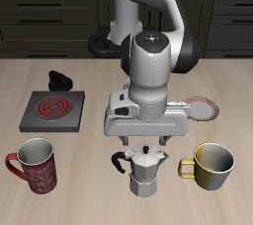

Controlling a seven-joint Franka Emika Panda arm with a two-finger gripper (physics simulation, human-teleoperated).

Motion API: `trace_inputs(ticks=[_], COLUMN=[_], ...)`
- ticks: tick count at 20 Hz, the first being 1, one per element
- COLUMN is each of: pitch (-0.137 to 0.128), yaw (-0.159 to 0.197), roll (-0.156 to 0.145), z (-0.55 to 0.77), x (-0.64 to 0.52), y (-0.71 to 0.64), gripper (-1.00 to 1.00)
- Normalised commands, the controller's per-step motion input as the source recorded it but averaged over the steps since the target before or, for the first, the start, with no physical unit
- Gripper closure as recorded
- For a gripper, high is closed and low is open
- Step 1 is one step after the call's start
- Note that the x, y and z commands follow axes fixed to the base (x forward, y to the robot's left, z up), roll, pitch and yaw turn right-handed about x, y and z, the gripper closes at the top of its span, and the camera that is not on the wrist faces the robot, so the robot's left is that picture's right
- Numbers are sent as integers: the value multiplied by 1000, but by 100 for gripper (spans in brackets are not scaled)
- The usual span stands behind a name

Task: Place the moka pot on the stove

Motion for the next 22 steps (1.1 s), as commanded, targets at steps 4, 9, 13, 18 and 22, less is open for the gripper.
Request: trace_inputs(ticks=[4,9,13,18,22], pitch=[17,21,17,24,-2], yaw=[12,-4,18,10,-10], roll=[1,12,11,15,-21], z=[-232,-142,-215,-224,-57], x=[9,13,25,18,-20], y=[38,-5,48,-52,-116], gripper=[-100,-100,-100,100,100])
